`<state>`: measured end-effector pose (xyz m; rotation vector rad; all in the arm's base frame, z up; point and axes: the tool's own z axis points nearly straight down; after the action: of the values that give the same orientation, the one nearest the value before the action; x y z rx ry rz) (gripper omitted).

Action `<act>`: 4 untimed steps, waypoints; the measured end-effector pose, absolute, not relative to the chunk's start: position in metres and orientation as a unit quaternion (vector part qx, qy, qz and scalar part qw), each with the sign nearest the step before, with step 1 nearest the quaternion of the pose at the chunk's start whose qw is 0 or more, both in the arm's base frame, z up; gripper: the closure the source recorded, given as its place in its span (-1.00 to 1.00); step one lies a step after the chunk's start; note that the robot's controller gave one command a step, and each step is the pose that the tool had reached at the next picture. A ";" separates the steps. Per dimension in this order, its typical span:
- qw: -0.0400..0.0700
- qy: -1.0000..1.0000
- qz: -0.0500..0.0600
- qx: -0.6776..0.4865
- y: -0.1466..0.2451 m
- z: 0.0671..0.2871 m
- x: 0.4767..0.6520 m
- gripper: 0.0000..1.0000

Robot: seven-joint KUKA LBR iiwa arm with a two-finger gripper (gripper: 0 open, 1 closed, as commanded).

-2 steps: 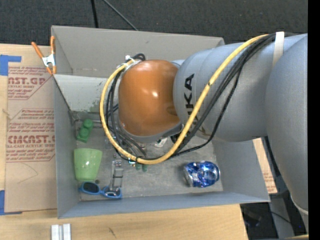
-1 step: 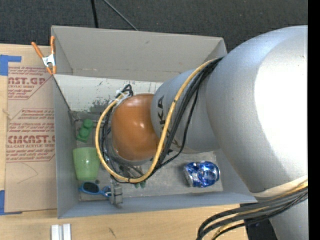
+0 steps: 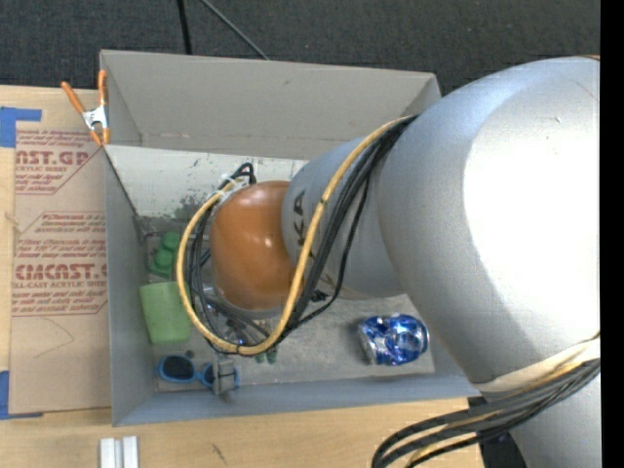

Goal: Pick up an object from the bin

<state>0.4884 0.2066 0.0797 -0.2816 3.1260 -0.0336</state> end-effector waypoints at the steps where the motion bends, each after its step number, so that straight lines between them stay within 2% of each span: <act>1: 0.000 0.982 -0.012 -0.189 0.207 0.080 0.489 -1.00; 2: 0.009 0.962 -0.001 -0.274 0.219 0.075 0.486 -1.00; 3: 0.005 0.994 0.000 -0.111 0.230 0.073 0.485 -1.00; 4: 0.000 0.994 -0.001 -0.111 0.229 0.070 0.483 1.00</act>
Offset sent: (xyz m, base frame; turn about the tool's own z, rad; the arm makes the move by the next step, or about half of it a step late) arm -0.0096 0.0103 -0.0097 -0.2827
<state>0.4826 0.2290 0.0701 -0.3493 3.1224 -0.0034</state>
